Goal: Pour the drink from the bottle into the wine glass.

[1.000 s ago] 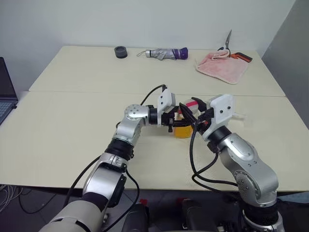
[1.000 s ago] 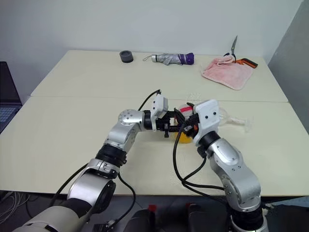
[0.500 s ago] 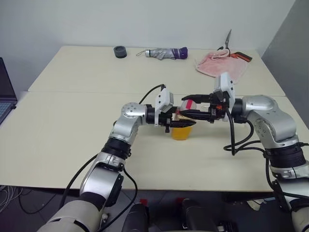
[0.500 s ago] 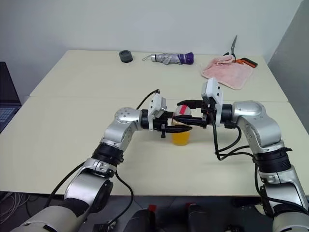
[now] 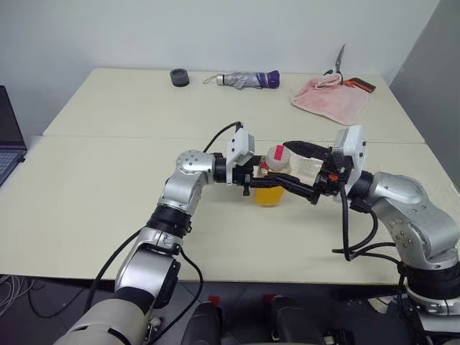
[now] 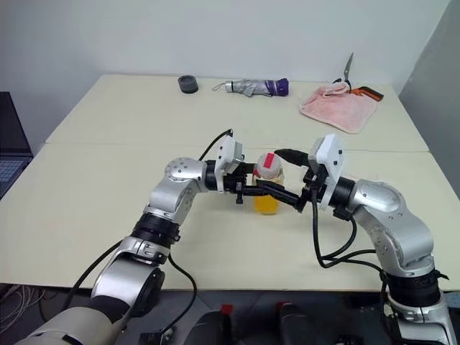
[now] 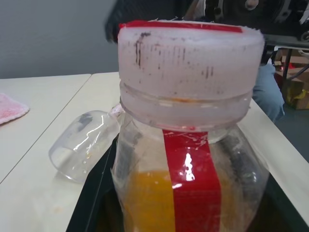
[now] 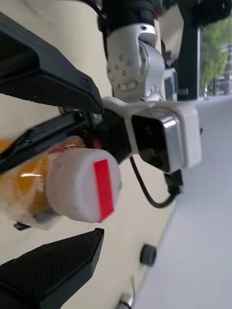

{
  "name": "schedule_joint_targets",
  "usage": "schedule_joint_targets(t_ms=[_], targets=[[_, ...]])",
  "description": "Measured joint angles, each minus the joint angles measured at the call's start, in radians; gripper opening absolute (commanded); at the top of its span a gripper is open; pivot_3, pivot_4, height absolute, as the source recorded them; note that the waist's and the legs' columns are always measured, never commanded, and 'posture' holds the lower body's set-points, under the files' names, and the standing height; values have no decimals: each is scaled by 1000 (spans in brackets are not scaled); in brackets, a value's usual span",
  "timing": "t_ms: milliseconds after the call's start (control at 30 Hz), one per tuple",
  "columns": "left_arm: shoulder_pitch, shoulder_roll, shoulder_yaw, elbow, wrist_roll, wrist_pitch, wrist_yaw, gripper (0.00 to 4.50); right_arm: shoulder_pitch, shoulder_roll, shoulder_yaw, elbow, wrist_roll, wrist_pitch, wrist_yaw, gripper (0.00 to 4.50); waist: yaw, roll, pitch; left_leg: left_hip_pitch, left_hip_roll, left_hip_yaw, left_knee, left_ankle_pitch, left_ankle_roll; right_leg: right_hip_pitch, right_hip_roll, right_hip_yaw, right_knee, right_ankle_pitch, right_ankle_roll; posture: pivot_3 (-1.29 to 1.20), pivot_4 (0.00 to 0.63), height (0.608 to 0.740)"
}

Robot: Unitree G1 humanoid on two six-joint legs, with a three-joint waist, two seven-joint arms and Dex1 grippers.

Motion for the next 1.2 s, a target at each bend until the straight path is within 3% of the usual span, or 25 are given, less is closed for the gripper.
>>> schedule_joint_targets(t_ms=[233,1200], targets=[[0,-3,0,2,0,0,-3,1787,0,51,41,-18,-89,-14,-120,4035,3,0,0,-1,-1,0,0,0,0,0,0,0,-1,0,0,0,150,740],[0,-9,0,27,1,-1,-4,1787,61,4,24,-40,-88,-28,-119,4035,3,0,0,-1,-1,0,0,0,0,0,0,0,-1,0,0,0,150,740]])
